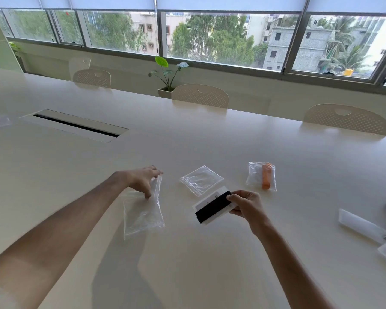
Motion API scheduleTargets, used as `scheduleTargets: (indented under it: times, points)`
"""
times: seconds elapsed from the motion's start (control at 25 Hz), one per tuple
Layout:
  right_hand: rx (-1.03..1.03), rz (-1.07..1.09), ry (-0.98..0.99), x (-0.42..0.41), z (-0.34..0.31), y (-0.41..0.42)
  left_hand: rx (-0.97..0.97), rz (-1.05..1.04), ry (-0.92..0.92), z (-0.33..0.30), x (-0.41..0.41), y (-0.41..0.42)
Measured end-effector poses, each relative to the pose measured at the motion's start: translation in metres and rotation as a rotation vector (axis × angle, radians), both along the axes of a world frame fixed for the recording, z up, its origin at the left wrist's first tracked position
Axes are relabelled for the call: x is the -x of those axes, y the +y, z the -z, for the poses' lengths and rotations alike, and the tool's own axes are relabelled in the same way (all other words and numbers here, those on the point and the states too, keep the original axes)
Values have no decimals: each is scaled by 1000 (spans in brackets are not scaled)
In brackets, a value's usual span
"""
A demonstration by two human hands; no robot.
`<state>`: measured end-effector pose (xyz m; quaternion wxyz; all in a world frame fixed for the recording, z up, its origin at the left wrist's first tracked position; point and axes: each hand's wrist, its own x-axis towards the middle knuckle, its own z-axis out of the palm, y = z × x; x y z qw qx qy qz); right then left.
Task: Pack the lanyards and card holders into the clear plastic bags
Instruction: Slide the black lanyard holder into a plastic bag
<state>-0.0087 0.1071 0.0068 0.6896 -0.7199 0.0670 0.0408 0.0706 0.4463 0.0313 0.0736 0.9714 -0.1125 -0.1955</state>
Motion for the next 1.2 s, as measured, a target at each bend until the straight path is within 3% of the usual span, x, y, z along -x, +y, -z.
scheduleTargets:
  times: [0.24, 0.4, 0.64, 0.88, 0.96, 1.04, 1.12, 1.2]
  points:
    - [-11, 25, 5, 1, 2, -3, 236, -70, -232, 7, 2, -8]
    - [-40, 88, 7, -1, 1, -4, 141, -291, -397, 8, 1, -24]
    - [-44, 125, 40, 2, 6, -10, -9, -425, -343, 9, 2, -54]
    - [31, 157, 84, 8, 21, -20, 123, -536, -271, 5, 4, -66]
    - [148, 159, 54, 10, 20, -22, 323, -615, -252, -3, 9, -72]
    - [448, 153, 11, 11, 15, -24, 568, -657, -260, -14, 19, -84]
    - [872, 187, -81, 14, 10, -22, 733, -648, -274, -23, 32, -100]
    - [1003, 208, -266, 12, 2, -13, 815, -604, -275, -28, 48, -119]
